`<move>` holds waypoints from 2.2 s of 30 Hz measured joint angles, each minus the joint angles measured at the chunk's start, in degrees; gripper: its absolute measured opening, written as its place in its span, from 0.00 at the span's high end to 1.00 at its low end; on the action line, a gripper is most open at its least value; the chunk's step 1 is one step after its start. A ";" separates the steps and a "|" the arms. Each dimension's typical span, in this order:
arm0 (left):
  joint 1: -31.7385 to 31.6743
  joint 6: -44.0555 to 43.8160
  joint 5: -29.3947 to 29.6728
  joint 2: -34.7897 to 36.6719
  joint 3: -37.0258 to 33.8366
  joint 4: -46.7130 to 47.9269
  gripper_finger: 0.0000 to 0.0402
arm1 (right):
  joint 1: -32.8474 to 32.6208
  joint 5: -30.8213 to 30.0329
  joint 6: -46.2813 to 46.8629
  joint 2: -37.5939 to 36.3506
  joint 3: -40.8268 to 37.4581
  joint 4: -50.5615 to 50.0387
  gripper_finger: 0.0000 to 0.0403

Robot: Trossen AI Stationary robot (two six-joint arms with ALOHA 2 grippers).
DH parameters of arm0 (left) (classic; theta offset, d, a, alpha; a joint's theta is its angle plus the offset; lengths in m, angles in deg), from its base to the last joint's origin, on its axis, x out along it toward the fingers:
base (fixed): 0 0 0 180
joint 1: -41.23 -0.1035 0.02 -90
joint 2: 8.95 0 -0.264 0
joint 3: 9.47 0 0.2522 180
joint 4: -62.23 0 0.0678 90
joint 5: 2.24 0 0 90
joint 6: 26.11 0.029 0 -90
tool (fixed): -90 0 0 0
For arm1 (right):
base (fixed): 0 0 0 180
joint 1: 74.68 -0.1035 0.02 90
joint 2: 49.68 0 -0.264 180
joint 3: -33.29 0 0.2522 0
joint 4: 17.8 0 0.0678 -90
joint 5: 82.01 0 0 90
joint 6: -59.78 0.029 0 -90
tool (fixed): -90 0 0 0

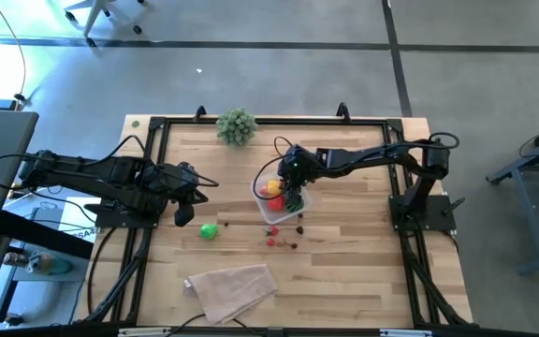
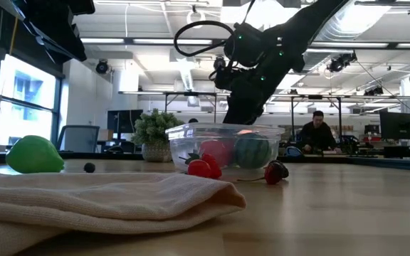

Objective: Pick and placing Produce into tupperware
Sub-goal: Put the red cherry into the transparent bin, then adjust the transparent bin

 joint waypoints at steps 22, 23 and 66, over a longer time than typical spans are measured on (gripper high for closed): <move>0.01 -0.01 0.00 0.00 0.01 0.00 1.00 | -0.04 -0.79 0.48 -6.98 -0.04 -0.96 0.69; 0.01 -0.01 0.00 0.00 0.01 0.00 1.00 | -0.04 -0.87 0.51 -7.13 -0.04 -1.40 0.69; 0.00 0.00 0.00 0.00 0.01 0.01 1.00 | -2.04 -5.54 1.02 -16.65 -4.66 -1.89 0.92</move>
